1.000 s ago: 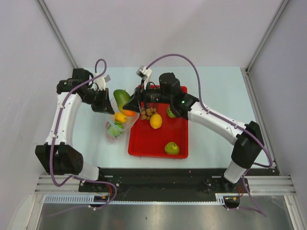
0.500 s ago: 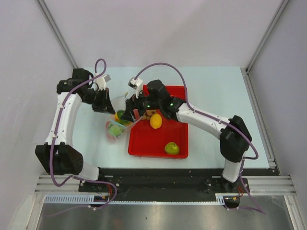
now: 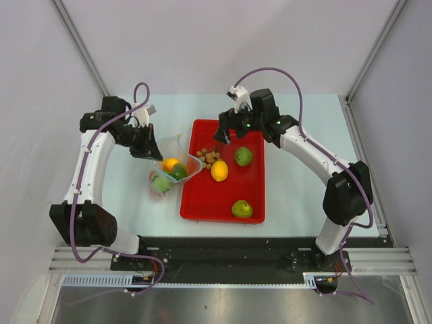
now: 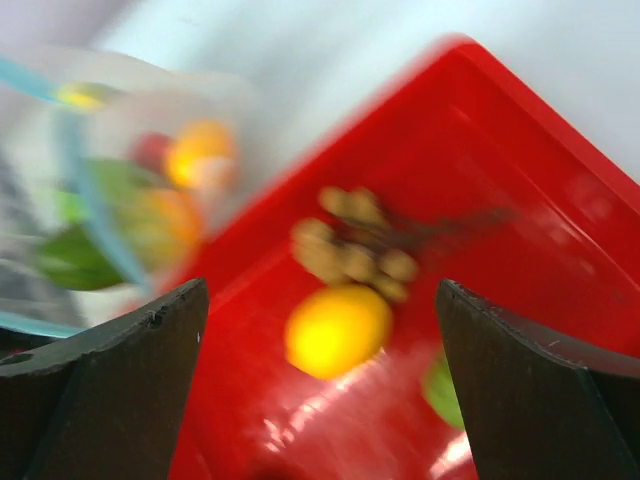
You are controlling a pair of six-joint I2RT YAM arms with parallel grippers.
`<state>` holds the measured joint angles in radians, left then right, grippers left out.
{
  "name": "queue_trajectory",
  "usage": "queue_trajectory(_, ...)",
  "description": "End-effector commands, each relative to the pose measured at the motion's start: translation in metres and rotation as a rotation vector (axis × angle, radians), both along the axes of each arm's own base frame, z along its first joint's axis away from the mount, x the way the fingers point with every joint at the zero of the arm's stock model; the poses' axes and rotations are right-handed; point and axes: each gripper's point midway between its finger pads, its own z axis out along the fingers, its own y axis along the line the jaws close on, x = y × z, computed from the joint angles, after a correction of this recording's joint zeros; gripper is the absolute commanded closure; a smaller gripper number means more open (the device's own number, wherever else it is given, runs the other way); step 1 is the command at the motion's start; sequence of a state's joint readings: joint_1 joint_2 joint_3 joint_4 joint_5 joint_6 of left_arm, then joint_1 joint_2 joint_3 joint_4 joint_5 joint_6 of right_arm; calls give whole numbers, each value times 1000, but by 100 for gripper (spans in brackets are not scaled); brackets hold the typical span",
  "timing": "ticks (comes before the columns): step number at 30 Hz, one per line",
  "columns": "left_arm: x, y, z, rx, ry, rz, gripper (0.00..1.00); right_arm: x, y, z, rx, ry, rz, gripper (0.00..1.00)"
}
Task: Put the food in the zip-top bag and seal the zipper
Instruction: Place the fake fruit in the zipper food storage bag, then pick up the fake fruit from the bin.
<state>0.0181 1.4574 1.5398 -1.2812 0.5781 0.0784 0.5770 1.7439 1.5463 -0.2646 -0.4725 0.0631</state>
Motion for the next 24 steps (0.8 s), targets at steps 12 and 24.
queue_trajectory(12,3,-1,5,-18,-29,0,96,37,-91,-146,-583,9,-65,0)
queue_trajectory(24,3,0,1,-6,-27,0,96,33,-86,-181,-610,76,-13,32)
